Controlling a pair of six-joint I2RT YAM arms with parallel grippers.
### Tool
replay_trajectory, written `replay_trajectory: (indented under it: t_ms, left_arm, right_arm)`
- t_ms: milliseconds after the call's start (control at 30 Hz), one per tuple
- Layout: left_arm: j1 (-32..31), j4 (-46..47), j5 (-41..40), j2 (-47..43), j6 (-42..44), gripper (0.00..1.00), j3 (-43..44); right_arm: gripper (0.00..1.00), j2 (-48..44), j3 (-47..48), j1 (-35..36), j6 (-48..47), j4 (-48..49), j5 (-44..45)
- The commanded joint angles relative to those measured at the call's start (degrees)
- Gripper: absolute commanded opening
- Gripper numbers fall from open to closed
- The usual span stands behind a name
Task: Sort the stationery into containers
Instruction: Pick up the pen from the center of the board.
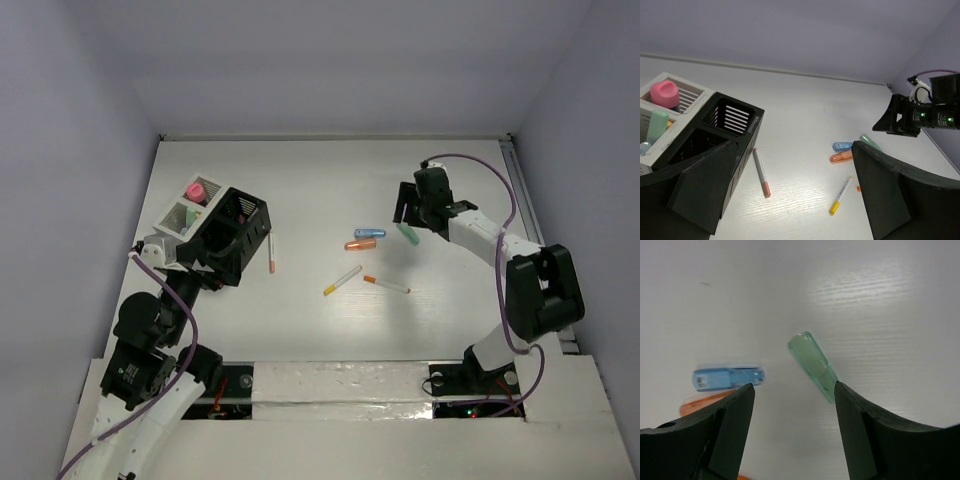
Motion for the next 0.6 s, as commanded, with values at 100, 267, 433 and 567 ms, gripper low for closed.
replay_trajectory:
  t_ms: [100,267,433,567]
  left_arm:
    - [-0.9,1.8,-0.3,-1.5,-0.2,0.99,0.7]
    - [-0.9,1.8,-0.5,-1.5,-0.1,0.99,0.7]
    - [-0.9,1.8,-0.6,-1.1,-0.1,0.99,0.7]
    - [-0.9,1.7,-0.8,-0.7,-0.2,0.99,0.9]
  right_arm:
    - [0.72,7.6,5.2,-1.6,-7.4,-10.3,-2.3]
    - [0.72,13.4,8.1,-2.2,-8.8,-10.4,-0.9]
    - [0.70,18.9,13.1,-2.2,-10.3,-11.6,-0.5]
    - [0.61,20.7,13.6,-2.2,-10.8,-11.0,-0.7]
